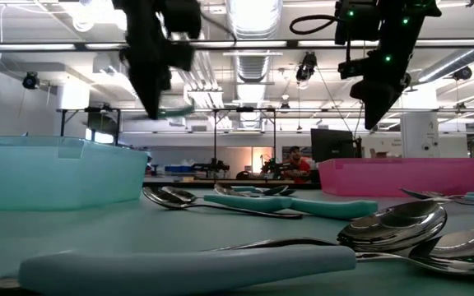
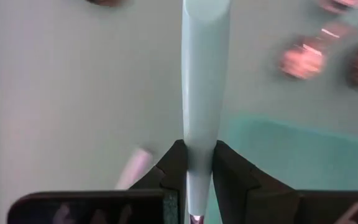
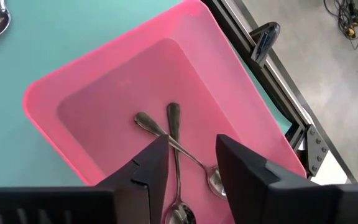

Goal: Sort silverware by color (type)
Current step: Put the green spoon into the green bin, then put the blue spoon into the blue bin

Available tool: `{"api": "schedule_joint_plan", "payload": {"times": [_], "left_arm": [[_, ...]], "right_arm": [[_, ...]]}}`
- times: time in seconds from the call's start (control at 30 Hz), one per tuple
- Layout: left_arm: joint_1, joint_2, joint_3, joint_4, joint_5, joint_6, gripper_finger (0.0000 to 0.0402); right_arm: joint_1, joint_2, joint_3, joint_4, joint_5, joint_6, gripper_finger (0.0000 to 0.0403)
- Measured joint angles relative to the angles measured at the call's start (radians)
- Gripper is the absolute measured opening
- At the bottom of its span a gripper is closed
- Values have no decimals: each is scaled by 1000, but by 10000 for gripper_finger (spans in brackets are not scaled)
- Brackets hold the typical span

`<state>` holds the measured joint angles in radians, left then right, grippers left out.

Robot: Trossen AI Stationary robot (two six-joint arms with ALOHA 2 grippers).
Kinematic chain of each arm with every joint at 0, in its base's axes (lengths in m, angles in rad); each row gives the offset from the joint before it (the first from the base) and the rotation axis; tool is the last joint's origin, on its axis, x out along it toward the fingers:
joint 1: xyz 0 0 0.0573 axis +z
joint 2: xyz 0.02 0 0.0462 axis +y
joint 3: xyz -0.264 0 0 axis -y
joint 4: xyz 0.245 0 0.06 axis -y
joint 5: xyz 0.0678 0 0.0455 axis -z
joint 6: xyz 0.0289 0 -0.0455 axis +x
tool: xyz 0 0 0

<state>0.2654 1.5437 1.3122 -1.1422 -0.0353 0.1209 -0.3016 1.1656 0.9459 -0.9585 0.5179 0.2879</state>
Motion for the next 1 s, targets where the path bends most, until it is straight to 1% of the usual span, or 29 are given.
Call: {"api": "schedule_joint_plan", "payload": {"times": [0.13,0.23,0.33,0.43,0.53,0.6,0.73,0.83,0.93,1.0], "left_arm": [[-162,-65,-42,-72,-1,-178,36],[-258,-100,-79,-105,0,-335,55],[-323,-108,-123,-147,20,-452,71],[-348,-106,-153,-207,23,-525,77],[-340,-94,-172,-220,18,-515,79],[-324,-87,-172,-219,-8,-468,80],[-270,-70,-172,-204,-144,-363,81],[-193,-69,-179,-203,-226,-319,82],[-104,-70,-198,-171,-225,-227,82],[-47,-73,-220,-117,-193,-153,83]], "right_arm": [[0,0,0,27,4,-13,125],[0,0,0,64,7,-28,127],[0,0,0,98,7,-60,127],[0,0,0,127,6,-79,127],[0,0,0,135,6,-81,127],[0,0,0,135,6,-80,128],[0,0,0,135,6,-68,128],[0,0,0,134,1,-53,128],[0,0,-3,132,-1,-52,128],[0,0,-6,131,-1,-52,128]]}}
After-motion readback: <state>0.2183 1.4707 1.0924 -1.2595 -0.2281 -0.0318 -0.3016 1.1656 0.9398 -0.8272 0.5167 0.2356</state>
